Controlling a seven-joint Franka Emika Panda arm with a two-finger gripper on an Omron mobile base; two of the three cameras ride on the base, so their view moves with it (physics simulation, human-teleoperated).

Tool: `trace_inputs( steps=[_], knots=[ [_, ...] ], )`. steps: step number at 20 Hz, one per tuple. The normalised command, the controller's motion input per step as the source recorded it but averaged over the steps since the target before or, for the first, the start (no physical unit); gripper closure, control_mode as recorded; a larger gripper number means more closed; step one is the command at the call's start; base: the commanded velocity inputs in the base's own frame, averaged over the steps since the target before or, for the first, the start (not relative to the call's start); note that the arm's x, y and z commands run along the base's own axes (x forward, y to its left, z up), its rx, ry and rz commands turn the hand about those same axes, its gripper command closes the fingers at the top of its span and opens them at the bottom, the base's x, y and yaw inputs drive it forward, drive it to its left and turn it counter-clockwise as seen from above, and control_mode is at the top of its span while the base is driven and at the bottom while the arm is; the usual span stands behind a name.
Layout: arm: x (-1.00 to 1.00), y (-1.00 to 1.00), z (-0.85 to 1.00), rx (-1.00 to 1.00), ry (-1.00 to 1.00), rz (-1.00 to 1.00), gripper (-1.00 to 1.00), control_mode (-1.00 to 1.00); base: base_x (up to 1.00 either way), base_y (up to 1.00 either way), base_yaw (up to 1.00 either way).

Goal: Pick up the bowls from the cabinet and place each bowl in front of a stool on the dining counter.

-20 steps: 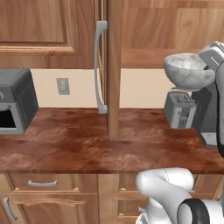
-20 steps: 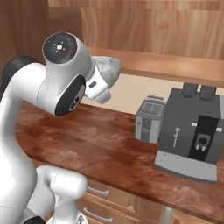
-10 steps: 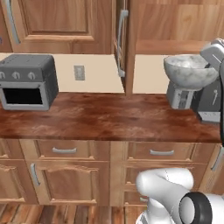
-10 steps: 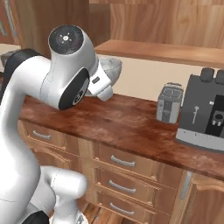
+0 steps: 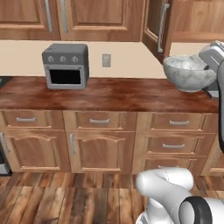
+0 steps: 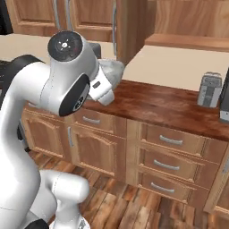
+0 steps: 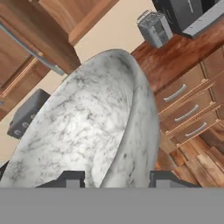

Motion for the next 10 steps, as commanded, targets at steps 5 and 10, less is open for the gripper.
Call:
trace_inputs(
  steps=[5, 10],
  knots=[
    [0.00, 0.00, 0.00, 0.00, 0.00, 0.00, 1.00, 1.00, -1.00, 0.97, -0.02],
    [0.00, 0.00, 0.00, 0.00, 0.00, 0.00, 1.00, 1.00, -1.00, 0.60, -0.04]
  ],
)
